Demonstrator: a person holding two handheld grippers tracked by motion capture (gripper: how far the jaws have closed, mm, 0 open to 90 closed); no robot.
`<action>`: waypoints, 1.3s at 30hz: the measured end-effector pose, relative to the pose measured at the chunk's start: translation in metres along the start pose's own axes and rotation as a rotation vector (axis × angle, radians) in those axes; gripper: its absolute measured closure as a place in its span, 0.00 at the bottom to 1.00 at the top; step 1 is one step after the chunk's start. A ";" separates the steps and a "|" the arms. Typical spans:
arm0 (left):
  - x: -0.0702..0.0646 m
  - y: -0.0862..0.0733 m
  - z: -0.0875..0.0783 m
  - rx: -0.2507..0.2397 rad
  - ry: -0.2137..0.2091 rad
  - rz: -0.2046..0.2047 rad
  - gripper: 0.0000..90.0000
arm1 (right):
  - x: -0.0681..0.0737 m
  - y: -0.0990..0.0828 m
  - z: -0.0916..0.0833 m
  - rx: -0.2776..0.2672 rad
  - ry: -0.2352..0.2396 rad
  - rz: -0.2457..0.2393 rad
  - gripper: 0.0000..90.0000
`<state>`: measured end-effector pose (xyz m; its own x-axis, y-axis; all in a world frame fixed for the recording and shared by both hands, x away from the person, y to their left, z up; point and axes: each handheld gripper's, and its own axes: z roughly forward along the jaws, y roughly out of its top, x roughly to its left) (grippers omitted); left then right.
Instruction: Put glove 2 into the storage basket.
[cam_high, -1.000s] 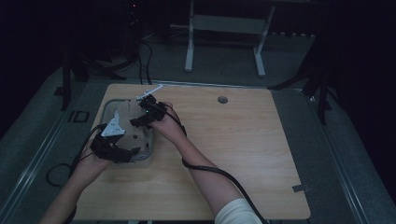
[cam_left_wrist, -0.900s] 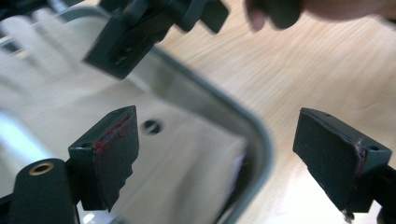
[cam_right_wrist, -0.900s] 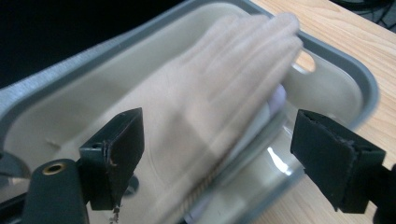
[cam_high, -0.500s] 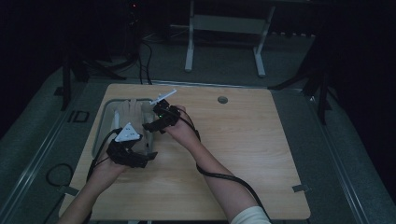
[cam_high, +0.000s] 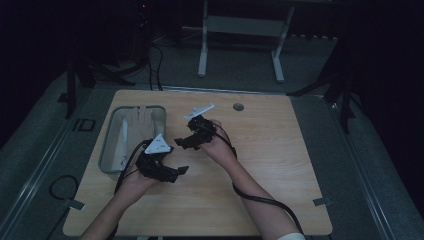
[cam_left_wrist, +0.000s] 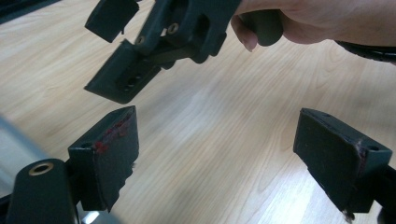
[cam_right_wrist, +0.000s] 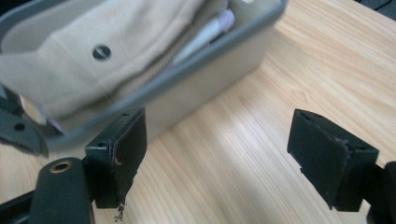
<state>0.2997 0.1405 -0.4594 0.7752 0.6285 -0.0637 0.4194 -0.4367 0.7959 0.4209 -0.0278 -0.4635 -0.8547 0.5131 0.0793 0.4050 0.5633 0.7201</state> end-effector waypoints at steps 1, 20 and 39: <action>-0.002 0.000 0.004 0.000 -0.012 0.000 0.16 | -0.002 -0.004 -0.002 0.001 -0.005 0.000 0.21; -0.025 -0.011 0.051 -0.004 -0.116 0.007 0.16 | -0.017 -0.087 -0.025 -0.017 -0.030 0.011 0.20; -0.048 -0.032 0.091 0.034 -0.226 0.057 0.16 | -0.020 -0.149 -0.055 -0.029 -0.034 -0.023 0.18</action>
<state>0.2922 0.0660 -0.5371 0.8827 0.4434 -0.1554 0.3844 -0.4913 0.7816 0.3603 -0.1576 -0.5343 -0.8518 0.5223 0.0399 0.3757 0.5560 0.7414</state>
